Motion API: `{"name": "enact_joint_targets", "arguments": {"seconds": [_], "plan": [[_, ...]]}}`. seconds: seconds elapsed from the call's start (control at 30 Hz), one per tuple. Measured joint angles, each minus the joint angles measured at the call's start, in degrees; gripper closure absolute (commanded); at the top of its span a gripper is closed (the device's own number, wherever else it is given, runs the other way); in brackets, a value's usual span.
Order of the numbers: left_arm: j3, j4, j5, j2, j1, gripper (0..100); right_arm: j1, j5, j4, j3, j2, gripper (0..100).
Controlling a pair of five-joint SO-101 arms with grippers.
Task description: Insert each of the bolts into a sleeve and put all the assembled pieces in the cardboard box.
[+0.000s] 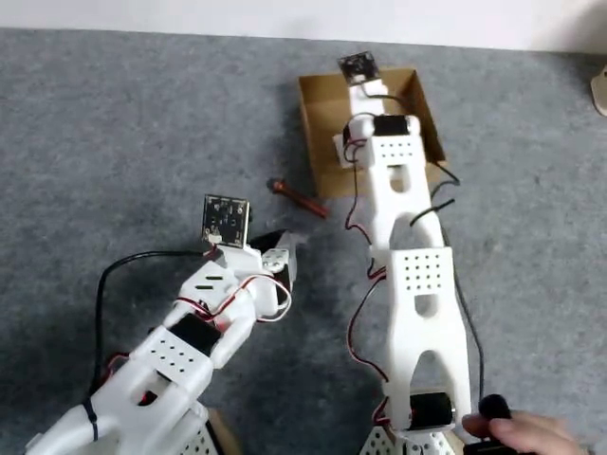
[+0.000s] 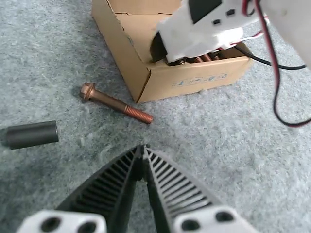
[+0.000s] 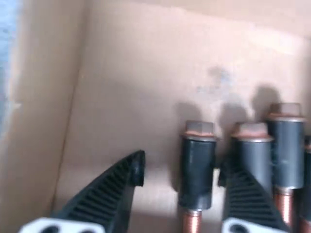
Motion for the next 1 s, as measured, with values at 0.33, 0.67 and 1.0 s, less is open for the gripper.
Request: {"name": "enact_joint_targets", "arguments": {"seconds": [0.33, 0.67, 1.0], "plan": [[0.0, 0.0, 0.0, 0.0, -0.1, 99, 0.2, -0.4, 0.2, -1.3, 0.2, 71.0], [0.0, 0.0, 0.0, 0.0, -0.1, 99, -0.2, -5.7, 11.5, -11.8, 0.1, 98.0], [0.0, 0.0, 0.0, 0.0, 0.0, 99, -0.4, -8.6, 25.8, -24.2, -0.3, 97.6]]}}
